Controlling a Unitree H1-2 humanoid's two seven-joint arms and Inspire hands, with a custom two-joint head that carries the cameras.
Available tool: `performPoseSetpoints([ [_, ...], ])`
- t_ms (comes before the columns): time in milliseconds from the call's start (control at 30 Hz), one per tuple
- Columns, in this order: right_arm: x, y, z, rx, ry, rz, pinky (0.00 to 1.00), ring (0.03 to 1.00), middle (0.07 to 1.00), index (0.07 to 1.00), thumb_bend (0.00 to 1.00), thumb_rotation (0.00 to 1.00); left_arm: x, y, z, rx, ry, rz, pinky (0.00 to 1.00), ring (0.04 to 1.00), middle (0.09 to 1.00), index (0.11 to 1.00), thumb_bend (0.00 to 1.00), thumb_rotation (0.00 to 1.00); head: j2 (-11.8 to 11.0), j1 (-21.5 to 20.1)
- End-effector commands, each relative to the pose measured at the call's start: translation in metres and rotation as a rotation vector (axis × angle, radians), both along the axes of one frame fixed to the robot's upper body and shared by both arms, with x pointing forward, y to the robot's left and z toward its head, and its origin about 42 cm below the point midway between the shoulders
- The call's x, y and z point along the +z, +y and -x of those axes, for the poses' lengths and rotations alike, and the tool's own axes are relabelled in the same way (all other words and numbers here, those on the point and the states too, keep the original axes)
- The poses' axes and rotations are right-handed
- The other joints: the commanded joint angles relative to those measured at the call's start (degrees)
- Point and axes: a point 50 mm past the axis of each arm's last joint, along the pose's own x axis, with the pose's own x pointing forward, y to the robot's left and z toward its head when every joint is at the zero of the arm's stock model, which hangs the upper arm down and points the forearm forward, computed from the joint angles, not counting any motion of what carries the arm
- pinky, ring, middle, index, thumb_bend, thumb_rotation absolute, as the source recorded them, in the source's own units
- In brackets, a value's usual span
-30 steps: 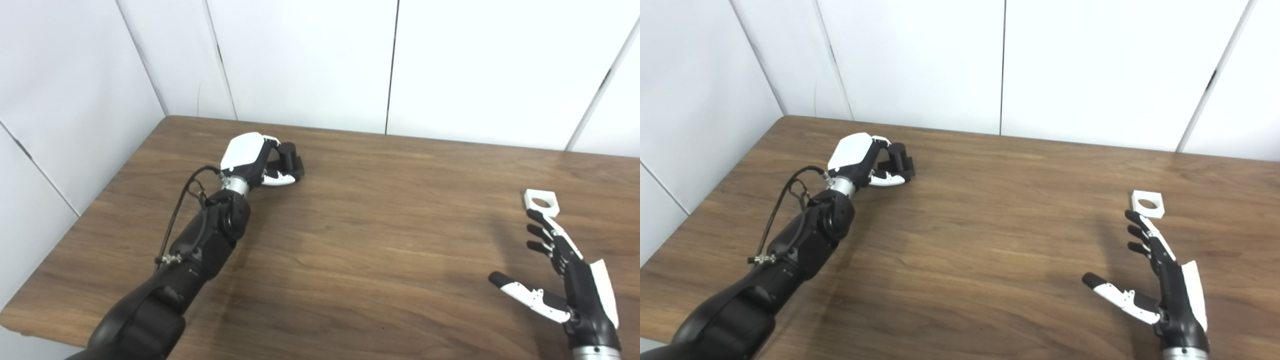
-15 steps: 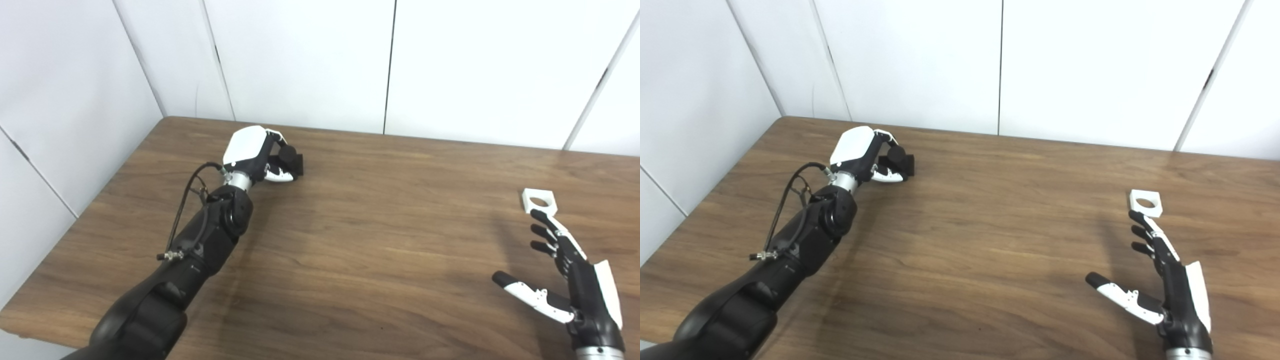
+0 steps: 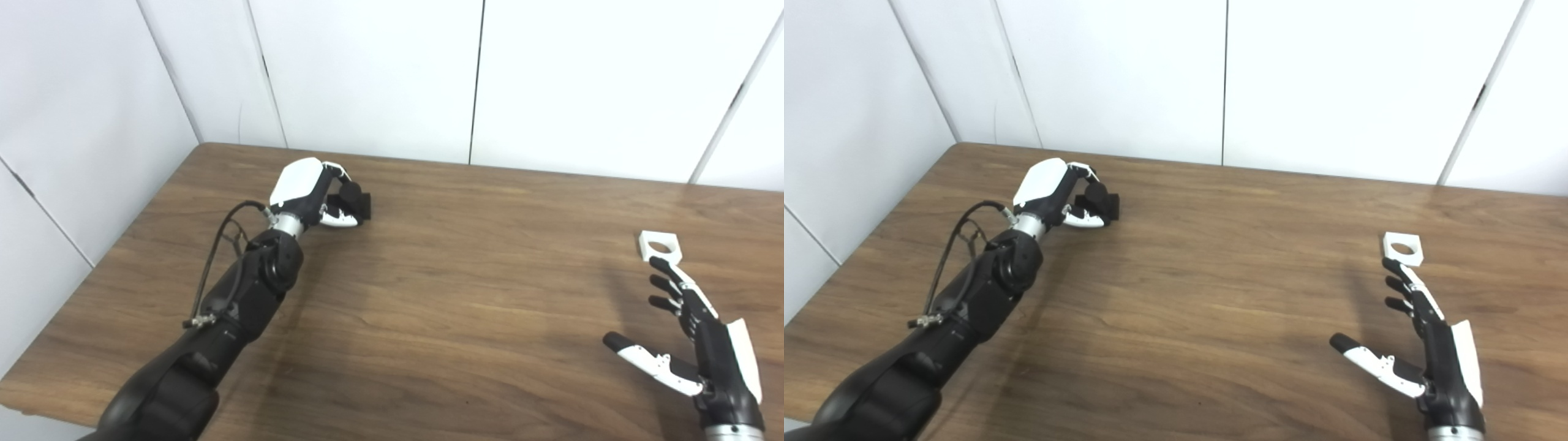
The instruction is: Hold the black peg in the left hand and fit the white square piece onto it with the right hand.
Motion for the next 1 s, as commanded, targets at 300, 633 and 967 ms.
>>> performPoseSetpoints([
  [300,-0.001,-0.002,0.0,0.003,-0.006,0.005,0.78,0.867,0.914,0.867,0.85,0.44,0.024,-0.008,0.008,-0.273,0.089,0.126,0.88,0.918,0.871,0.49,0.52,0.08,0.16,0.01],
  [633,-0.001,0.002,0.002,0.003,-0.008,-0.01,0.78,0.865,0.91,0.863,0.85,0.44,0.035,-0.022,0.017,-0.474,0.142,0.176,0.84,0.907,0.852,0.489,0.52,0.07,0.46,-0.68],
  [967,0.002,0.005,0.004,-0.008,-0.003,0.005,0.8,0.868,0.911,0.865,0.84,0.44,0.031,-0.054,0.03,-0.618,0.194,0.179,0.83,0.905,0.851,0.488,0.52,0.07,0.89,-1.88],
])
